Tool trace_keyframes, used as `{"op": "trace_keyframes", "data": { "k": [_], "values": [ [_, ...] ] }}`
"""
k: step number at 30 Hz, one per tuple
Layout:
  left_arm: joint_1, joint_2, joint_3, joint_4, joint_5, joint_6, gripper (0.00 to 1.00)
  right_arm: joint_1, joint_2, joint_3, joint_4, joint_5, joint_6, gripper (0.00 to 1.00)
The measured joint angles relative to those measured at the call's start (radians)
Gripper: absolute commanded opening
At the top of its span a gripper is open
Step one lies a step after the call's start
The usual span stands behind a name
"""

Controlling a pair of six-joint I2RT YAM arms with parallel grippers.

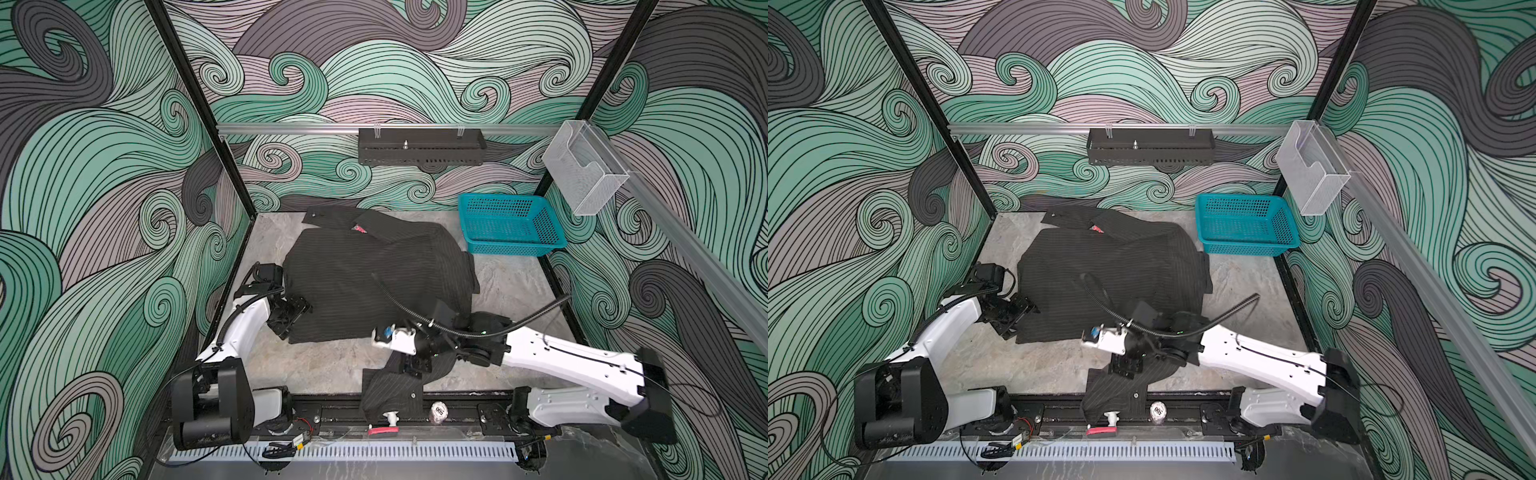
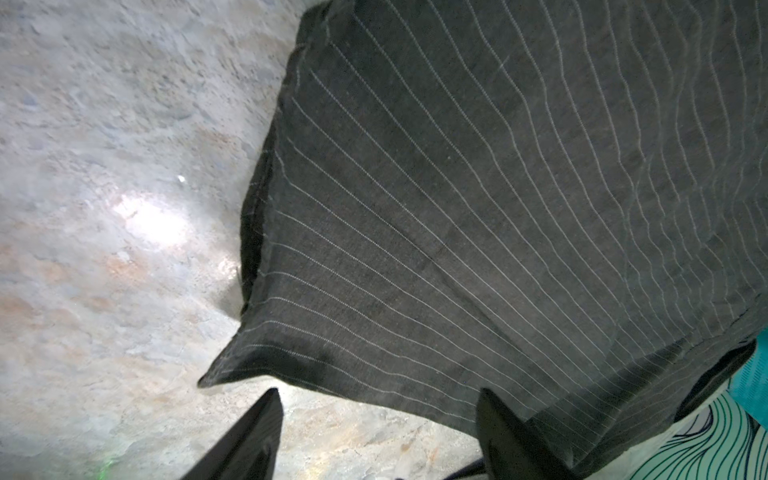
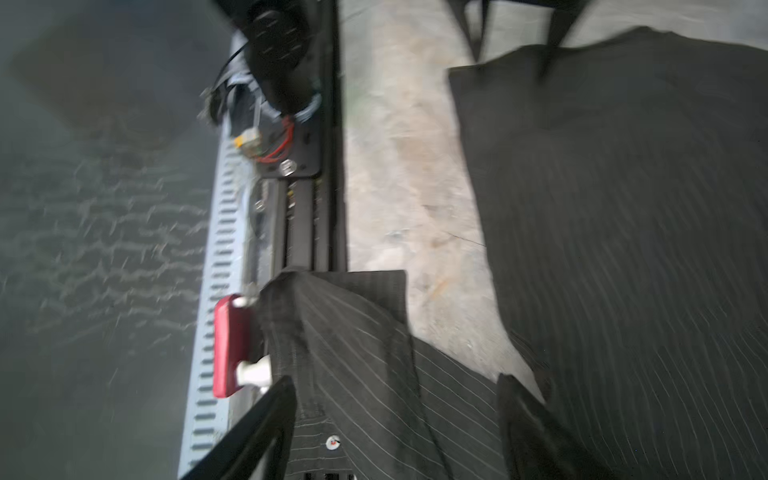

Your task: Fold and stack the long sleeve shirts

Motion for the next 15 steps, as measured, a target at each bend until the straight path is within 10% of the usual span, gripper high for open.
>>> {"op": "trace_keyframes", "data": {
  "k": [8, 15],
  "values": [
    [0.0, 0.099, -0.002, 0.072, 0.029, -0.019, 0.55, -0.452, 0.204, -0.027, -0.019, 0.103, 0.479, 0.51],
    [0.0, 0.159, 0.027, 0.134, 0.048, -0.034, 0.51, -0.621, 0.371, -0.046, -0.049, 0.194, 0.685, 0.51]
  ]
}}
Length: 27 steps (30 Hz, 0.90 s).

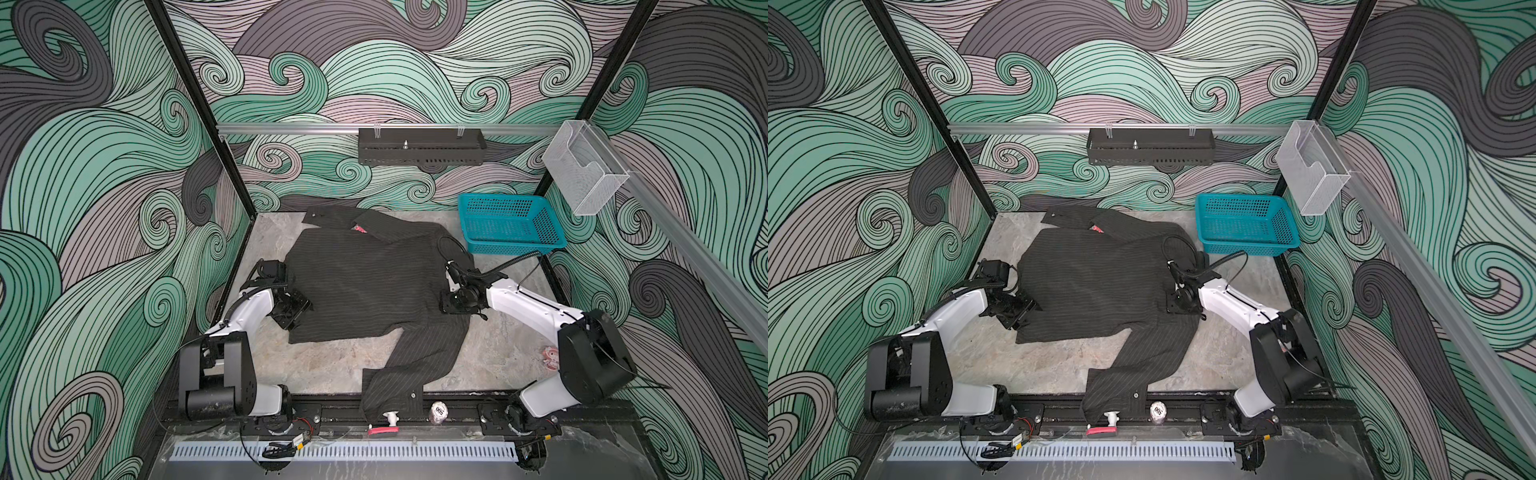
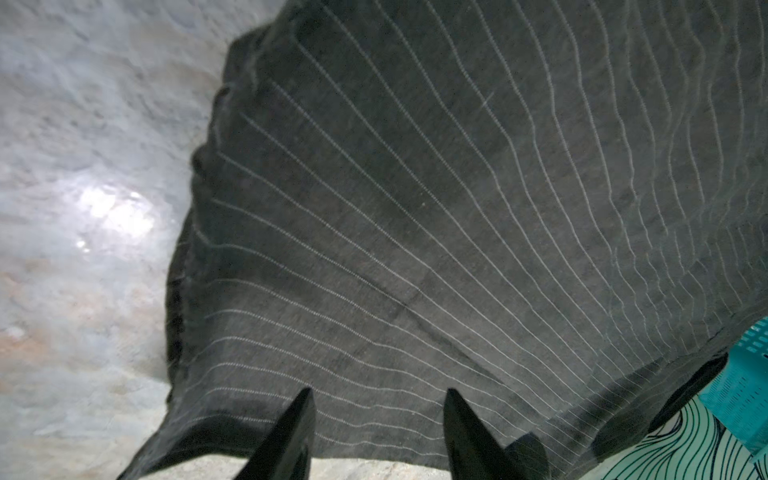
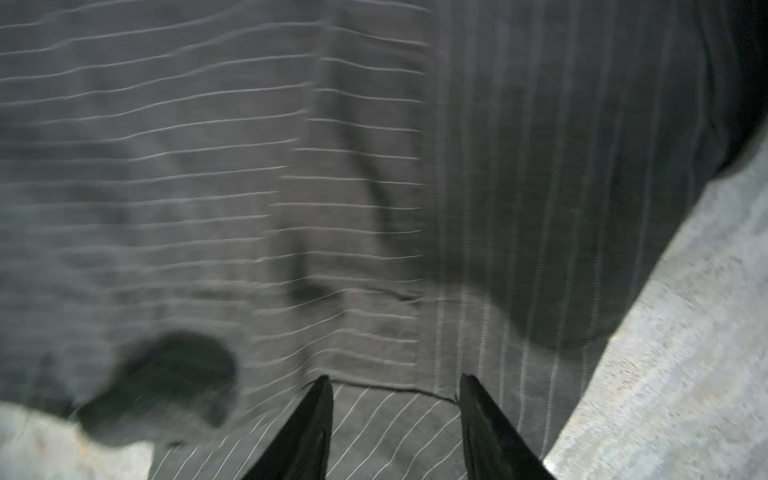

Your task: Fold and stack the long sleeve shirts

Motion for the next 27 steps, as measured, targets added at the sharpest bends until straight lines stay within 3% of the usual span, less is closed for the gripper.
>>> {"op": "trace_keyframes", "data": {
  "k": [7, 12, 18, 24, 27],
  "values": [
    [0.005, 0.188, 0.044, 0.032, -0.018, 0.004, 0.51, -0.072, 0.175, 0.045, -0.016, 0.008, 0.069, 0.49],
    [0.035, 0.217, 0.077, 0.006, -0.033, 0.011, 0.51, -0.077, 0.176, 0.037, 0.005, 0.006, 0.092, 0.48],
    [0.139, 0.227, 0.101, -0.015, -0.084, 0.027, 0.51, -0.079, 0.113, -0.032, 0.009, -0.011, 0.109, 0.48],
    [0.153, 0.217, 0.105, -0.025, -0.089, 0.05, 0.71, -0.079, 0.036, -0.093, -0.073, -0.035, 0.103, 0.54],
    [0.153, 0.161, 0.101, -0.04, -0.071, 0.06, 0.74, -0.079, -0.021, -0.09, -0.106, -0.053, 0.098, 0.56]
  ]
}}
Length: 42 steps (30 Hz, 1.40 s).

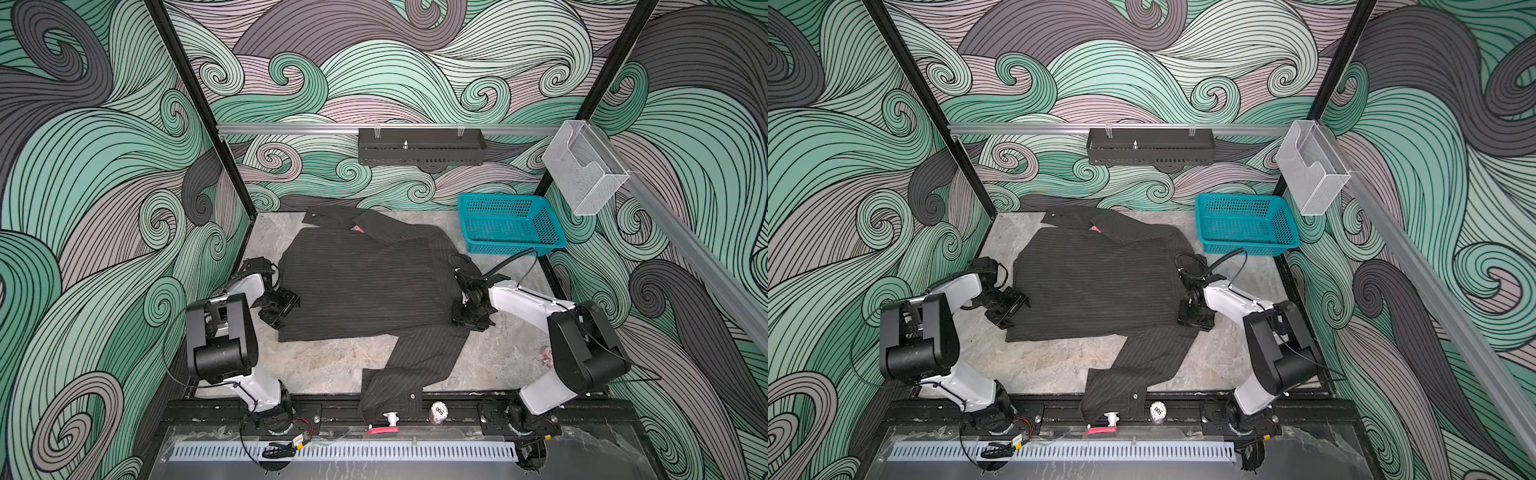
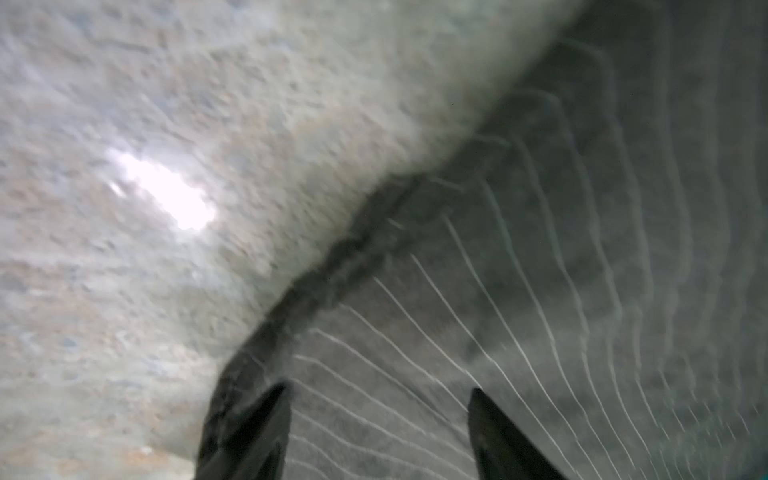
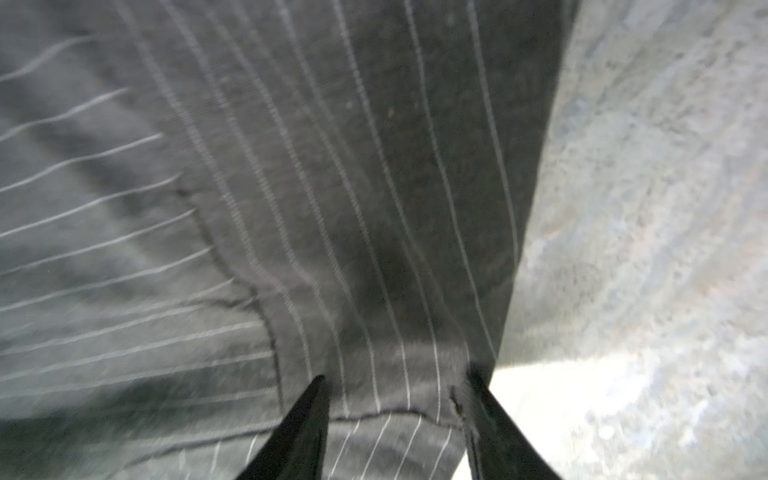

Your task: Fold and stack the long sleeve shirts

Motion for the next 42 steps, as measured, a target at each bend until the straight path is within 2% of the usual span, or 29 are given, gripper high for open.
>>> {"op": "trace_keyframes", "data": {
  "k": [4, 7, 13, 19, 22, 34, 39, 42],
  "values": [
    [-0.004, -0.13, 0.025, -0.004, 0.046, 0.001, 0.71, 0.0, -0.08, 0.064, -0.035, 0.004, -0.006, 0.54],
    [-0.019, -0.121, 0.139, -0.005, 0.066, 0.001, 0.7, -0.003, -0.046, 0.186, -0.04, 0.011, -0.02, 0.49],
    [-0.074, 0.124, 0.403, 0.009, 0.081, 0.008, 0.69, -0.023, 0.199, 0.407, 0.003, 0.013, -0.051, 0.41],
    [-0.097, 0.354, 0.428, 0.009, 0.083, -0.003, 0.69, -0.047, 0.395, 0.465, 0.043, 0.0, -0.054, 0.39],
    [-0.097, 0.395, 0.437, -0.002, 0.08, -0.01, 0.69, -0.058, 0.433, 0.455, 0.053, -0.002, -0.049, 0.39],
    [-0.09, 0.375, 0.41, -0.038, 0.041, -0.014, 0.73, -0.093, 0.285, 0.243, 0.124, -0.02, -0.013, 0.4],
    [-0.082, 0.299, 0.351, -0.059, 0.043, -0.011, 0.82, -0.091, 0.221, 0.216, 0.079, -0.032, -0.014, 0.49],
    [-0.079, 0.187, 0.33, -0.075, 0.047, -0.01, 0.84, -0.087, 0.121, 0.217, 0.048, -0.024, -0.009, 0.51]
  ]
}}
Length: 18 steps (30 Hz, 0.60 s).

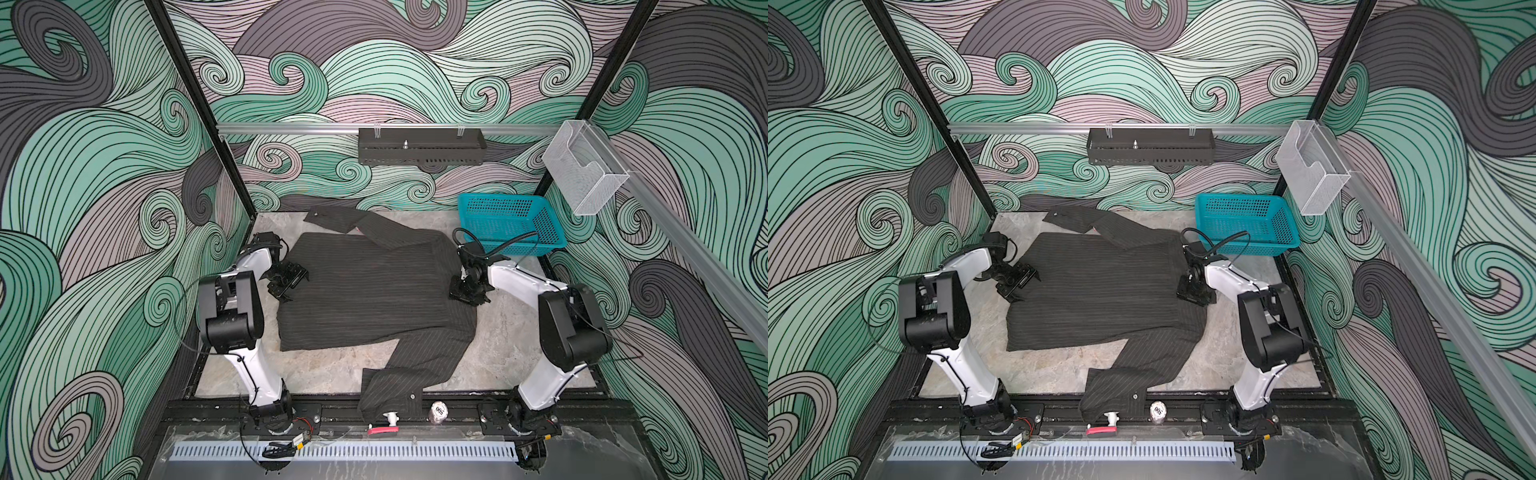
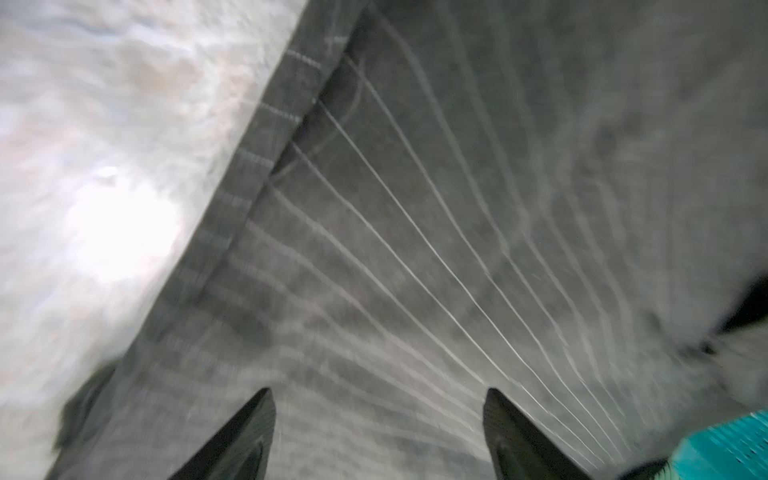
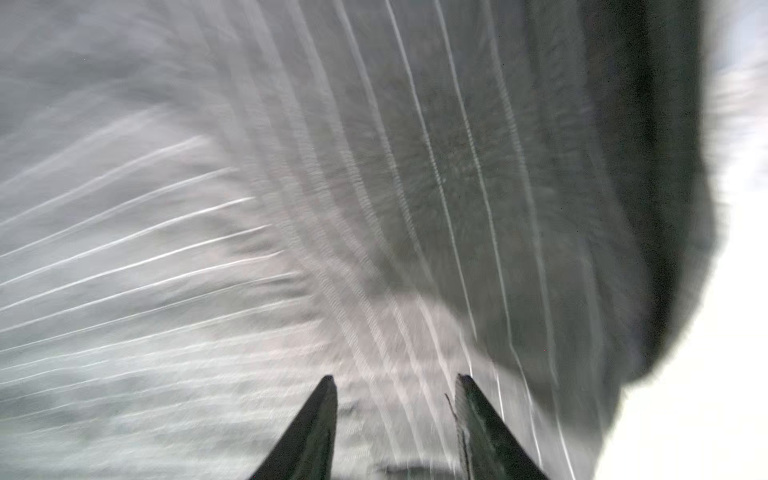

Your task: Fold and stack the long sleeve shirts

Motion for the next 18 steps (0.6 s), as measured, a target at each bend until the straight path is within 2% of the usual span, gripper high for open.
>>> {"op": "trace_keyframes", "data": {
  "k": [7, 11, 16, 18],
  "values": [
    [0.005, -0.409, -0.055, -0.049, -0.013, 0.006, 0.84, 0.004, -0.325, -0.032, -0.056, 0.023, 0.05, 0.54],
    [0.01, -0.581, -0.216, -0.082, -0.007, -0.01, 0.84, 0.005, -0.48, -0.152, -0.086, 0.021, 0.127, 0.54],
    [0.016, -0.721, -0.478, -0.129, 0.008, -0.097, 0.84, 0.012, -0.627, -0.291, -0.139, 0.019, 0.225, 0.54],
    [0.016, -0.776, -0.538, -0.151, 0.01, -0.132, 0.84, 0.017, -0.669, -0.317, -0.154, 0.016, 0.248, 0.54]
  ]
}}
